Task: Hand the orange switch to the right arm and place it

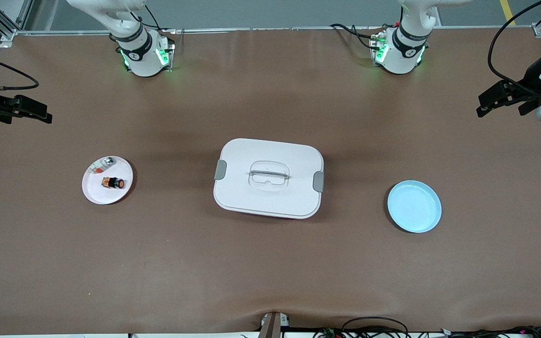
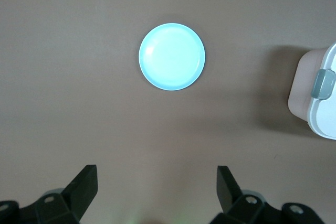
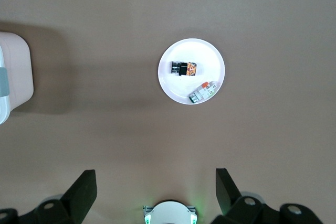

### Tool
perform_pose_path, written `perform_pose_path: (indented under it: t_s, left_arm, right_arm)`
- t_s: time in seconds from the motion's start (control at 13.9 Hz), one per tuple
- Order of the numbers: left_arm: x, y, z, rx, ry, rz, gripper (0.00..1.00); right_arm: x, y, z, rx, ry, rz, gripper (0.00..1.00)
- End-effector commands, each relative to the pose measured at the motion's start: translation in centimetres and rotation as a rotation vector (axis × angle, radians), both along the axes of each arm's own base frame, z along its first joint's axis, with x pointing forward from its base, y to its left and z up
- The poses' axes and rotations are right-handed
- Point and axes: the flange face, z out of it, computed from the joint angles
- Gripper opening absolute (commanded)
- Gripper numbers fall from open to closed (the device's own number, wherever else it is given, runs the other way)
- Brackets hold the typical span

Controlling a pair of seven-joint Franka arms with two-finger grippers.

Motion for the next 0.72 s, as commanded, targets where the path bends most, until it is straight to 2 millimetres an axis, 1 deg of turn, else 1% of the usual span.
perform_pose_path:
  t_s: [0.0,0.07,0.14,0.22,0.36,0.65]
  left_arm:
    - [0.2,0.6,0.5,0.012,0.008,-0.011,1.0]
    - [0.2,0.5,0.5,0.012,0.008,-0.012,1.0]
    - [0.2,0.5,0.5,0.012,0.008,-0.011,1.0]
    - [0.2,0.4,0.5,0.012,0.008,-0.014,1.0]
    - [0.2,0.6,0.5,0.012,0.008,-0.009,1.0]
    - [0.2,0.6,0.5,0.012,0.008,-0.009,1.0]
  right_arm:
    - [-0.6,-0.2,0.7,0.0,0.001,-0.02,1.0]
    - [-0.7,-0.4,0.5,0.002,0.005,-0.023,1.0]
    - [-1.0,-0.3,0.8,0.001,-0.002,-0.022,1.0]
    - [-1.3,-0.2,0.6,0.001,-0.001,-0.02,1.0]
    - [-1.9,0.1,0.6,0.001,-0.013,-0.019,1.0]
    - [-3.7,0.5,0.3,0.016,-0.056,-0.036,1.0]
